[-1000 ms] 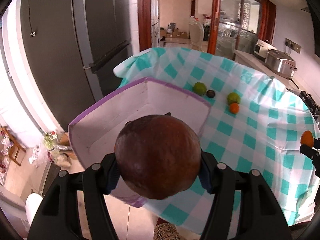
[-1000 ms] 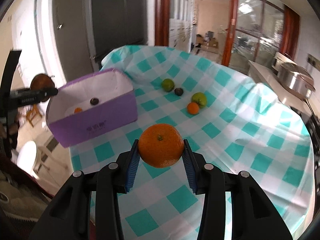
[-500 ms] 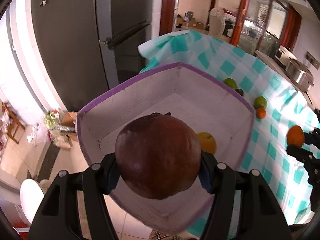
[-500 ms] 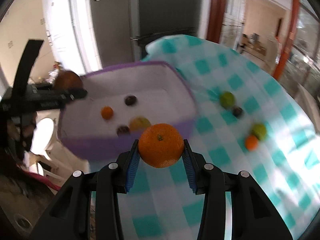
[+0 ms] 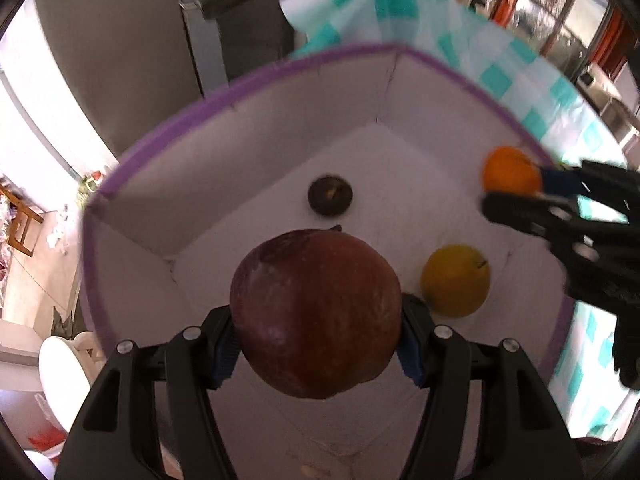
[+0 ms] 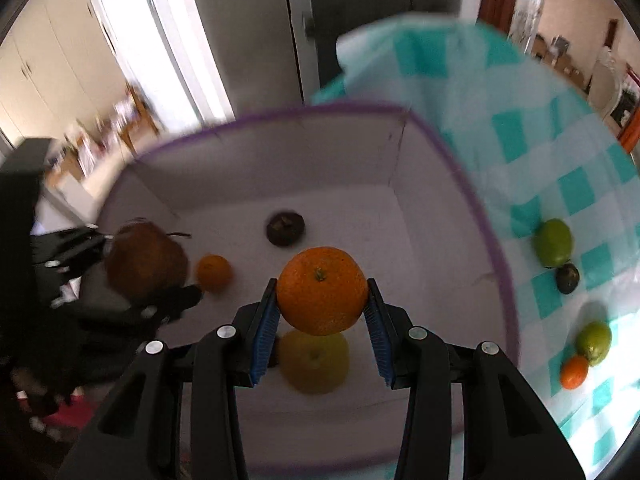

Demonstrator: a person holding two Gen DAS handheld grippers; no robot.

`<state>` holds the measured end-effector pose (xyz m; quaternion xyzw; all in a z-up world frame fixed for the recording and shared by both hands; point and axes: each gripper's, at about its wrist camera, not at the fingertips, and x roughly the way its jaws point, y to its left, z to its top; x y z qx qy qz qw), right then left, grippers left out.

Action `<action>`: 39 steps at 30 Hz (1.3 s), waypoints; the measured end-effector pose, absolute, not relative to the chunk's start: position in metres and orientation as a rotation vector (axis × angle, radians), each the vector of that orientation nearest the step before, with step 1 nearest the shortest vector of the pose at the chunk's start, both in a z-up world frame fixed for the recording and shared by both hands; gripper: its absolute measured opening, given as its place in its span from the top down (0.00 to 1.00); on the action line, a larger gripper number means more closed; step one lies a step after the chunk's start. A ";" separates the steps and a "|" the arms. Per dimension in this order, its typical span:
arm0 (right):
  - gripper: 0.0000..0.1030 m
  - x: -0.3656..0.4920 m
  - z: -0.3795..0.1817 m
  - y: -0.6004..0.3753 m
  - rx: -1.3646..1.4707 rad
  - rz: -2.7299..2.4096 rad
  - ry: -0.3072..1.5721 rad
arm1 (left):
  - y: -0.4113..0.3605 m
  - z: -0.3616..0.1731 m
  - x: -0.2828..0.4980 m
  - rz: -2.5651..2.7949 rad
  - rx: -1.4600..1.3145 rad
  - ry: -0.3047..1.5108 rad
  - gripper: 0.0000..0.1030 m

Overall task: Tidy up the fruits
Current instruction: 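Carry the orange and pomegranate over the box with both grippers, then open both grippers to drop the orange and pomegranate into the box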

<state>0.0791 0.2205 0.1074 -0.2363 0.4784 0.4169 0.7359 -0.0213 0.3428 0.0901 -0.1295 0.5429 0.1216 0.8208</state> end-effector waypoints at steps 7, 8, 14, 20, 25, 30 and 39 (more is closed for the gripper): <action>0.59 0.113 0.055 0.264 -0.711 0.875 1.197 | 0.344 0.077 0.016 0.226 -0.242 1.308 0.38; 0.59 0.118 0.050 0.268 -0.720 0.866 1.224 | 0.347 0.076 0.025 0.230 -0.243 1.320 0.38; 0.59 0.130 0.026 0.280 -0.770 0.836 1.373 | 0.364 0.054 0.056 0.281 -0.275 1.382 0.38; 0.54 0.129 0.028 0.274 -0.741 0.828 1.372 | 0.366 0.041 0.060 0.269 -0.309 1.410 0.37; 0.36 0.130 0.047 0.256 -0.617 0.806 1.294 | 0.371 0.046 0.061 0.292 -0.305 1.379 0.33; 0.34 0.115 0.096 0.211 -0.418 0.828 1.092 | 0.361 0.084 0.058 0.285 -0.222 1.197 0.23; 0.16 0.110 0.158 0.029 0.034 0.457 0.771 | 0.315 0.160 0.070 0.204 -0.141 0.781 0.02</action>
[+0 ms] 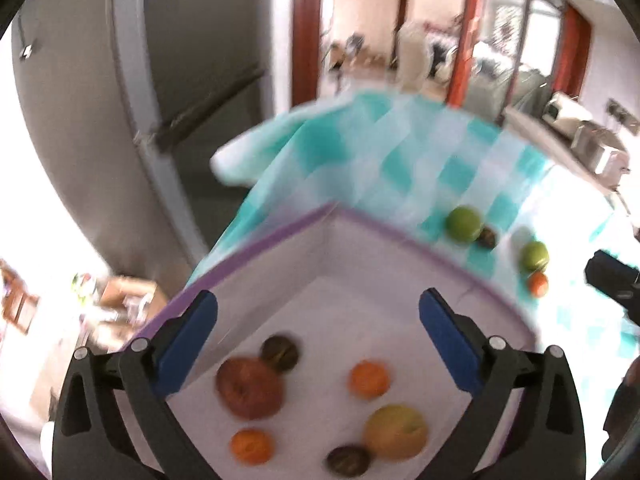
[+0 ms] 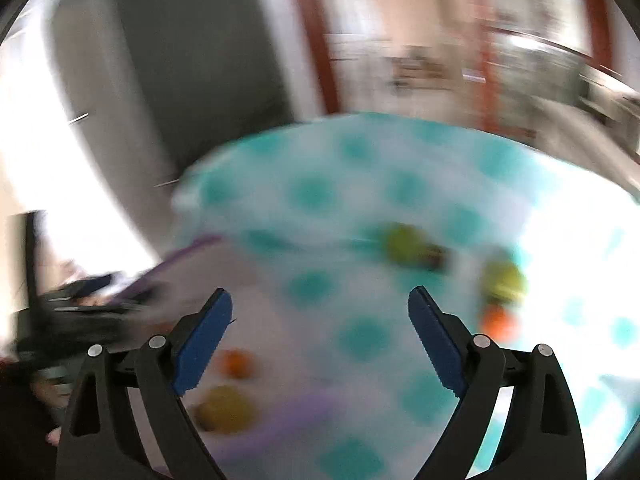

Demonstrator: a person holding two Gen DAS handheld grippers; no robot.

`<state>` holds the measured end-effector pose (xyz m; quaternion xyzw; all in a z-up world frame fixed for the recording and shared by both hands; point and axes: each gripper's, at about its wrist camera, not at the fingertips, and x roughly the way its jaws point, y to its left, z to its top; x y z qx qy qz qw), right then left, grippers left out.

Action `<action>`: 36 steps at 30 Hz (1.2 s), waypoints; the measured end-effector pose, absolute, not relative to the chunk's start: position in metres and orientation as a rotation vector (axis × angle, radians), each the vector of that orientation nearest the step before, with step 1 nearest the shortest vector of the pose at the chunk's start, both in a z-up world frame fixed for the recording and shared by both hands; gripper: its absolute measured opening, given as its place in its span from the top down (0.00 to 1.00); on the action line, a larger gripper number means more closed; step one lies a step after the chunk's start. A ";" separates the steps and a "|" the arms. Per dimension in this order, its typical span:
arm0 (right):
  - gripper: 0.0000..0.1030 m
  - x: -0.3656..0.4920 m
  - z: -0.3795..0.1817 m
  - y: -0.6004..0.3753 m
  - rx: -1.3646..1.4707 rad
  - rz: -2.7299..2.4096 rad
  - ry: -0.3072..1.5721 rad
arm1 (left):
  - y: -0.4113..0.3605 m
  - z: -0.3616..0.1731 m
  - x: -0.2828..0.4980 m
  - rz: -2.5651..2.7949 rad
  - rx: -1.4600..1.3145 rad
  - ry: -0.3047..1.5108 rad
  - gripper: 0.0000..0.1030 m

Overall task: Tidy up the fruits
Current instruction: 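Open both grippers to drop the orange and pomegranate into the box, then grasp an orange with the right gripper while the left gripper grasps the large green fruit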

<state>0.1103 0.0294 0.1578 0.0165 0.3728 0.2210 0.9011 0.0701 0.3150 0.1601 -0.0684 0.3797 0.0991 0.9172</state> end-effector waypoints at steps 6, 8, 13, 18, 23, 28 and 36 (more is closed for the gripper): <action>0.16 0.162 0.076 -0.048 0.026 0.120 0.995 | 0.263 0.176 0.096 0.064 -0.133 0.742 0.02; 0.16 0.178 0.052 -0.047 -0.005 0.104 1.029 | 0.246 0.176 0.100 0.016 -0.115 0.761 0.02; 0.23 0.211 0.026 -0.048 -0.011 0.101 1.038 | 0.221 0.175 0.103 -0.060 -0.045 0.792 0.02; 0.35 0.238 0.006 -0.043 0.001 0.066 1.047 | 0.218 0.168 0.106 -0.091 -0.023 0.823 0.02; 0.56 0.230 -0.002 -0.060 0.005 0.015 1.024 | 0.212 0.173 0.124 -0.126 -0.030 0.840 0.02; 0.56 0.194 0.003 -0.080 0.031 0.005 1.018 | 0.173 0.171 0.175 -0.195 -0.066 0.933 0.02; 0.56 0.109 0.017 -0.133 0.141 -0.067 1.023 | 0.058 0.122 0.258 -0.264 -0.082 1.167 0.02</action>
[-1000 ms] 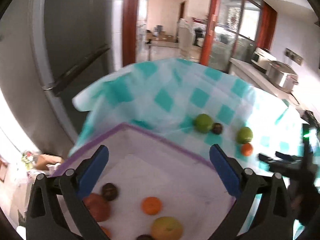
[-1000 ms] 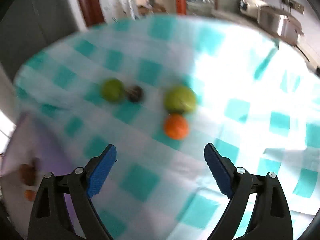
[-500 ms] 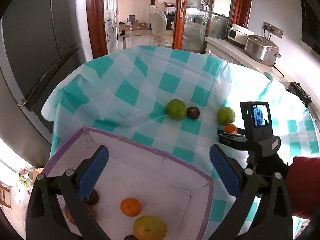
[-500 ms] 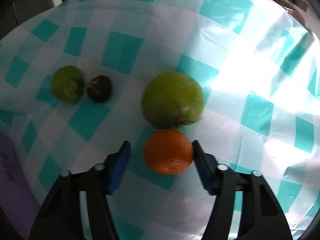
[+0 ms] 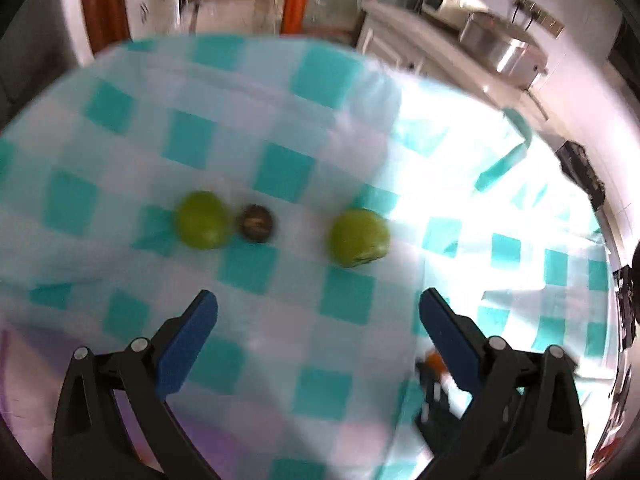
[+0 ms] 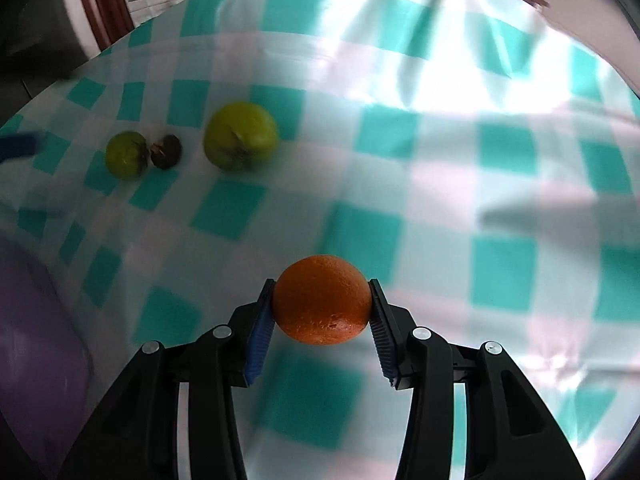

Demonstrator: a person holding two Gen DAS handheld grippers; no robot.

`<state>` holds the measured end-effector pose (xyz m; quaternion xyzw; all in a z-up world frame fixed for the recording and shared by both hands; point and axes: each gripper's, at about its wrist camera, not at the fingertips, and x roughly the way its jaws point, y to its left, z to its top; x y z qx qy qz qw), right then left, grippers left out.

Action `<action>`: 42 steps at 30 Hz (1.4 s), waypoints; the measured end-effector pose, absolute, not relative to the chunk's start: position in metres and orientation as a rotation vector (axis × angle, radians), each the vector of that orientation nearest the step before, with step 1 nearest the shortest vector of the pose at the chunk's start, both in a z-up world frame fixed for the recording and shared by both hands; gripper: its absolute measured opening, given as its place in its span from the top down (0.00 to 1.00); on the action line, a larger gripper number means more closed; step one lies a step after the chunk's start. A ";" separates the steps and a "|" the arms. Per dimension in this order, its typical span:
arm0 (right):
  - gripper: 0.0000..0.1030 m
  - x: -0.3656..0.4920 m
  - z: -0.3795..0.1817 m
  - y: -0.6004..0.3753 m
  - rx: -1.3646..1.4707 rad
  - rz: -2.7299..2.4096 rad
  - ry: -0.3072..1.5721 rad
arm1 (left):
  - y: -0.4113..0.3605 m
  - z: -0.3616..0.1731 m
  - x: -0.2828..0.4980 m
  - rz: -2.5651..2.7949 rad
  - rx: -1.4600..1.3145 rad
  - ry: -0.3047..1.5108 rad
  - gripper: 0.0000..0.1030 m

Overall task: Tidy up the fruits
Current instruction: 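Grasp an orange with the right gripper while the left gripper grasps the large green fruit, then carry the orange and large green fruit over the box with both grippers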

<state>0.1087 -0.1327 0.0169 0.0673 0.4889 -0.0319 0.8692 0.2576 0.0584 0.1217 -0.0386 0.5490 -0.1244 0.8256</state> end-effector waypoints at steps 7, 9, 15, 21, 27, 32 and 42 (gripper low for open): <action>0.56 0.066 0.009 -0.159 0.205 -0.119 1.054 | -0.008 0.050 0.307 -0.165 0.024 1.187 0.02; 0.56 0.056 0.011 -0.161 0.216 -0.124 1.051 | -0.018 0.034 0.316 -0.146 0.058 1.196 0.02; 0.56 0.049 0.020 -0.156 0.233 -0.130 1.040 | -0.039 0.001 0.324 -0.185 0.132 1.205 0.29; 0.56 0.040 0.029 -0.158 0.240 -0.122 1.018 | -0.027 -0.001 0.305 -0.241 0.144 1.131 0.35; 0.56 0.039 0.030 -0.158 0.241 -0.103 1.025 | -0.010 0.002 0.253 -0.248 0.074 1.155 0.35; 0.56 0.047 0.034 -0.156 0.203 -0.066 1.040 | 0.002 0.015 0.204 -0.259 0.074 1.159 0.35; 0.56 0.033 0.121 -0.154 0.084 0.086 0.883 | 0.026 0.117 0.120 -0.225 0.075 0.977 0.35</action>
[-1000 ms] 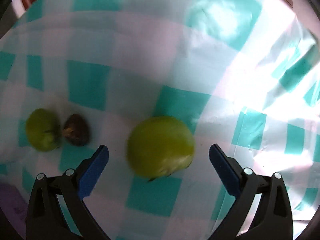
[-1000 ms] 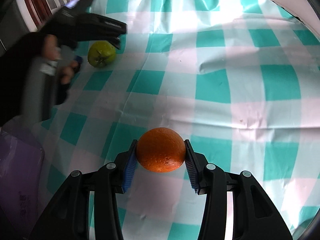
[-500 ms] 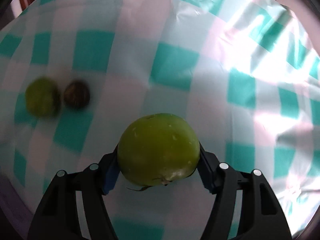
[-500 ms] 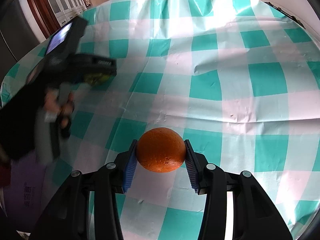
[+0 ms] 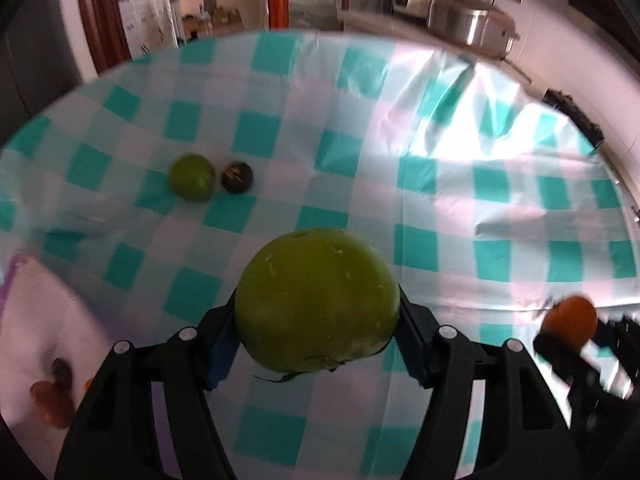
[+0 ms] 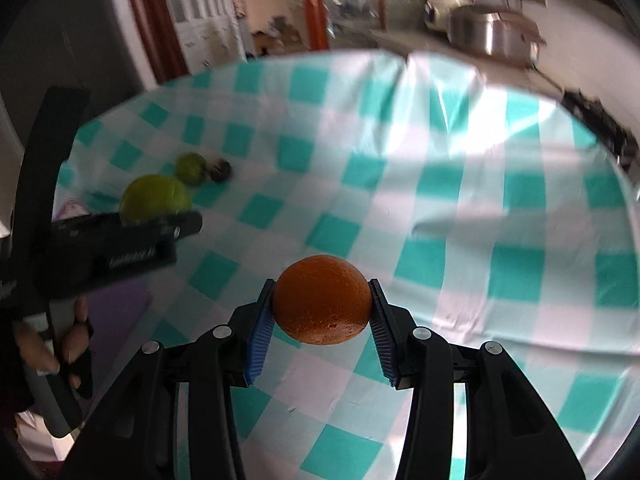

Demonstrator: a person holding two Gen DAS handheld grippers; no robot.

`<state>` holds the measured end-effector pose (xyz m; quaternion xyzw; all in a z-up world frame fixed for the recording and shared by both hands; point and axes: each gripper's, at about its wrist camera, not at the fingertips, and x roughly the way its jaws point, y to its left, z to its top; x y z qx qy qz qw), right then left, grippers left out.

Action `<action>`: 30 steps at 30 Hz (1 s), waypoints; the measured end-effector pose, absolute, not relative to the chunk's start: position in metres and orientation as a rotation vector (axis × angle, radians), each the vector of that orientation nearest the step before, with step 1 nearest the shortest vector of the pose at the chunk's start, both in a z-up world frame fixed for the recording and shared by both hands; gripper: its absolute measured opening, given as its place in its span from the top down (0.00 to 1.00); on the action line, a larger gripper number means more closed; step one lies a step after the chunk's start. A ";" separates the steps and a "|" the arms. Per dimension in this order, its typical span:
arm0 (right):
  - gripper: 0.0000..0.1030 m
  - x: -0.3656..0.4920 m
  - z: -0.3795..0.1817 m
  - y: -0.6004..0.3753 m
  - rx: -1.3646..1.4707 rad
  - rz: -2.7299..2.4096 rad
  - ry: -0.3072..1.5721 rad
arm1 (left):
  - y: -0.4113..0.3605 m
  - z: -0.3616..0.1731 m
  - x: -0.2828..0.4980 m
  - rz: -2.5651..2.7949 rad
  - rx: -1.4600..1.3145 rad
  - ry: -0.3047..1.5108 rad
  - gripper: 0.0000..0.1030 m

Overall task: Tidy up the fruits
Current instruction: 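Carry the orange and large green fruit over the box with both grippers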

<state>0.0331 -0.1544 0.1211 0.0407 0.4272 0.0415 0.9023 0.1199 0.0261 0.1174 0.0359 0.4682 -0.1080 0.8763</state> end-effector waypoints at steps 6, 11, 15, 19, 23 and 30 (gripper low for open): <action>0.56 0.000 0.161 -0.164 0.032 0.172 0.802 | 0.042 0.172 0.063 -0.195 0.080 0.878 0.35; 0.56 -0.032 0.186 -0.172 0.002 0.241 0.748 | 0.044 0.201 0.014 -0.158 0.107 0.803 0.35; 0.56 -0.056 0.199 -0.176 -0.014 0.293 0.715 | 0.047 0.221 -0.026 -0.133 0.121 0.758 0.35; 0.56 -0.080 0.210 -0.179 -0.032 0.337 0.680 | 0.052 0.242 -0.056 -0.103 0.112 0.721 0.35; 0.56 -0.095 0.216 -0.187 -0.032 0.353 0.663 | 0.060 0.261 -0.079 -0.078 0.099 0.684 0.35; 0.56 -0.112 0.228 -0.196 -0.056 0.369 0.633 | 0.073 0.277 -0.105 -0.049 0.091 0.657 0.35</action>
